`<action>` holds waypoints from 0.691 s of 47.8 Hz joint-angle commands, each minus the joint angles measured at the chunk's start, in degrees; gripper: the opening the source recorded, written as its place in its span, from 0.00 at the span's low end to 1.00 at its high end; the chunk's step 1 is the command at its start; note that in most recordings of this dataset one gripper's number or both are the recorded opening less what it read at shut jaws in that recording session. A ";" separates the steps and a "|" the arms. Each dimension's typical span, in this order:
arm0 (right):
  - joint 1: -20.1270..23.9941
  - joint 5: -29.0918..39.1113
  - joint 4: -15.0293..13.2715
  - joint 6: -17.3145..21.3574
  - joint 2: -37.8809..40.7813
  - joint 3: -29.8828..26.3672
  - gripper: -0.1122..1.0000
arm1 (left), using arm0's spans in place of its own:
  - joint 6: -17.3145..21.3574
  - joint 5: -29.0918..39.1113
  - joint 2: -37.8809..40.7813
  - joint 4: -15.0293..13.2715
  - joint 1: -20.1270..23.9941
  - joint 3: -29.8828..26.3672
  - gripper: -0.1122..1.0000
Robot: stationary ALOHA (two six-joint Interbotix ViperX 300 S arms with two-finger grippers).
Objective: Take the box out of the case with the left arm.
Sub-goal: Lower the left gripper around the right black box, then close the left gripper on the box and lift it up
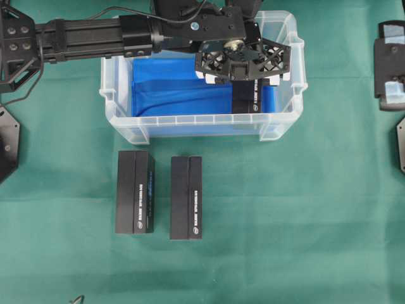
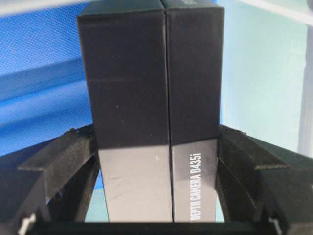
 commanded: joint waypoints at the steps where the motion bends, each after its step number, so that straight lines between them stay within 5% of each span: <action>1: 0.09 0.00 -0.09 -0.09 -0.18 -0.53 0.13 | -0.79 0.26 -3.87 -0.09 -0.09 -0.97 0.67; 18: 0.09 -0.18 -0.35 -0.26 -0.18 -0.53 0.13 | -3.25 3.52 -9.05 -0.09 -0.53 -3.60 0.67; 33: 0.09 0.00 -1.58 -0.26 -0.18 -0.53 0.13 | -2.81 10.37 -7.82 -0.09 -0.53 -14.77 0.67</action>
